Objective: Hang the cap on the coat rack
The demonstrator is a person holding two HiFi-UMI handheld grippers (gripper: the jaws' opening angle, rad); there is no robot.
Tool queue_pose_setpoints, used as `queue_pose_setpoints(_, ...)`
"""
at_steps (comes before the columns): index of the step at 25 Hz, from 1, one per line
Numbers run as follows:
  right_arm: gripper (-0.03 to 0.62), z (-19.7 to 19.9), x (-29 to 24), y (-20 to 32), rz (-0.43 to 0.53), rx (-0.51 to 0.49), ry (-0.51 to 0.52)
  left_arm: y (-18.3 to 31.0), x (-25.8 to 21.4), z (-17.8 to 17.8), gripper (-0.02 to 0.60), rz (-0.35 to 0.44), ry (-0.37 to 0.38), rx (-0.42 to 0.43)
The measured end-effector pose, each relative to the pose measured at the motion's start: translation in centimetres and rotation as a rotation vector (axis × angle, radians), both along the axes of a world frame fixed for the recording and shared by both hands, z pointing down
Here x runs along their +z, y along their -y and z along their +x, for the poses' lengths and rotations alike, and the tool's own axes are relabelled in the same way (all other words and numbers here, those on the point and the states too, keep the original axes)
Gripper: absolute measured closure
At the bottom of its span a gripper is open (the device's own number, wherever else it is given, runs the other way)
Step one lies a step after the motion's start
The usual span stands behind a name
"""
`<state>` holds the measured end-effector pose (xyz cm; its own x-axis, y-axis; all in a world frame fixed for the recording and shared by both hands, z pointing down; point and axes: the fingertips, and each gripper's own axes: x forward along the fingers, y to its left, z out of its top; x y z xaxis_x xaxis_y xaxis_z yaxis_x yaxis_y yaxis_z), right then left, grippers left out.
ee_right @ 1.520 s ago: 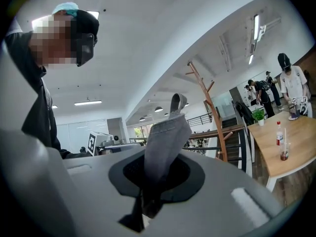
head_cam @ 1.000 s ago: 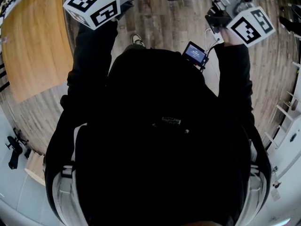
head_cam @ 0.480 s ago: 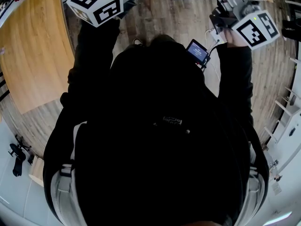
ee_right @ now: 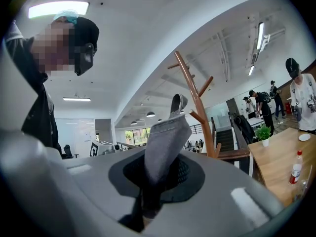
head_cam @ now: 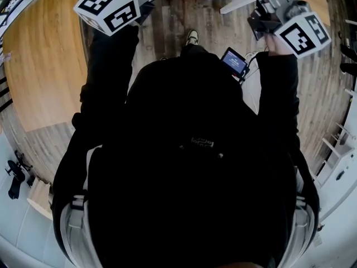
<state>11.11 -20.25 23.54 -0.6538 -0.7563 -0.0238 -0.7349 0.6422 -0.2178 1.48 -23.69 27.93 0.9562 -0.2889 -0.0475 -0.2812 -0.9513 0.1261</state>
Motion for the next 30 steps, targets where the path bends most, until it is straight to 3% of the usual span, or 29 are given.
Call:
queue_pose_setpoints(3,0.546,1.5,-0.6,2.0,0.013,-0.016,-0.01,1.7,-1.2,1.9,0.578,0.024,-0.025,-0.024)
queue_pose_setpoints(10,0.546,6.5,-2.3,9.1,0.05,-0.054,-0.016,7.2,-3.1,7.4,0.578,0.095,0.005,-0.042)
queue_pose_setpoints(13,0.546,7.7,-1.4,12.7,0.084,-0.08,0.001,11.1,-2.7,7.9,0.578,0.11,0.004,-0.094)
queue_pose_setpoints(16,0.546,8.7,1.0,14.3,0.033,-0.085,0.034,13.1,-0.8,8.4,0.578,0.064,0.025,-0.11)
queue_pose_setpoints(22,0.546,9.1,0.0,17.1,0.013,-0.111,0.039,15.5,-2.1,8.1,0.578,0.032,0.0,-0.135)
queue_pose_setpoints(30,0.546,7.6,-1.2,16.7,0.021,-0.146,0.002,15.7,-4.9,6.3,0.578,0.09,-0.001,-0.121)
